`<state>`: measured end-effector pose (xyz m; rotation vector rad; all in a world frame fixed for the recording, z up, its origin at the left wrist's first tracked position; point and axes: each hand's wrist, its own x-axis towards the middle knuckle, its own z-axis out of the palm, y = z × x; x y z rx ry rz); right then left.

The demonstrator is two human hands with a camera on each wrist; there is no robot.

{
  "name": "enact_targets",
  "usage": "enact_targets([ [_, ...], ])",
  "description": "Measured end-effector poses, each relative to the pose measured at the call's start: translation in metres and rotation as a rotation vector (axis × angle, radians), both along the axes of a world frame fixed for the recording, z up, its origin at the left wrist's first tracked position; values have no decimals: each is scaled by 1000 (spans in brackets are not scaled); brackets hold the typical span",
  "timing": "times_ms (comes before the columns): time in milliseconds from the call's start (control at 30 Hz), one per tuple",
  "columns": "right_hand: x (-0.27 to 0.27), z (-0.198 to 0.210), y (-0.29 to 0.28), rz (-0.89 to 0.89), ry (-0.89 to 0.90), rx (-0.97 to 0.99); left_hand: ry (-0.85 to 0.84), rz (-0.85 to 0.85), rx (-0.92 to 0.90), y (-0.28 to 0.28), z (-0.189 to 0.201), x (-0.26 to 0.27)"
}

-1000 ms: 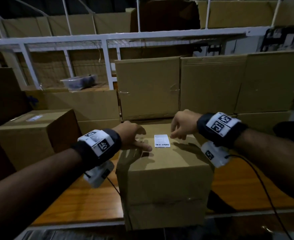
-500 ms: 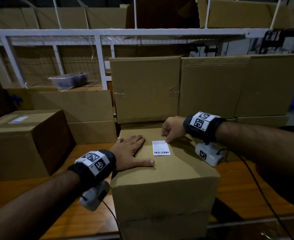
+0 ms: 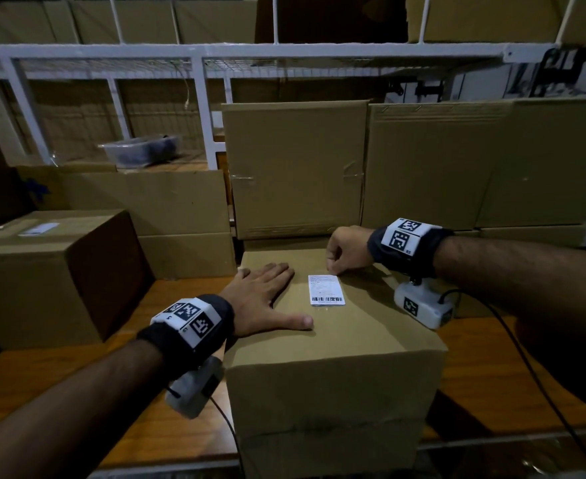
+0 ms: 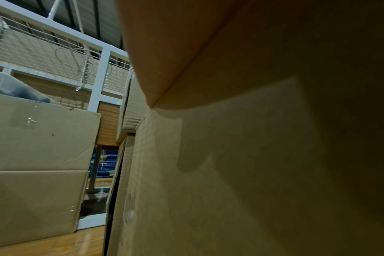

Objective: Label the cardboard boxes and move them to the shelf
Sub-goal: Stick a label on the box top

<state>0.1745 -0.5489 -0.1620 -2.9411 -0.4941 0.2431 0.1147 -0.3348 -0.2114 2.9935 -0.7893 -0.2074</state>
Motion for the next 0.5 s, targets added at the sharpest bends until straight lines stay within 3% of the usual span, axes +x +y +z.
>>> enact_targets([
  [333,-9,-2,17,19,-13,-190,-11,3,5,0,-1,0],
  [500,-12,0,16,27,-29,-154,-14,0,6,-1,-1,0],
])
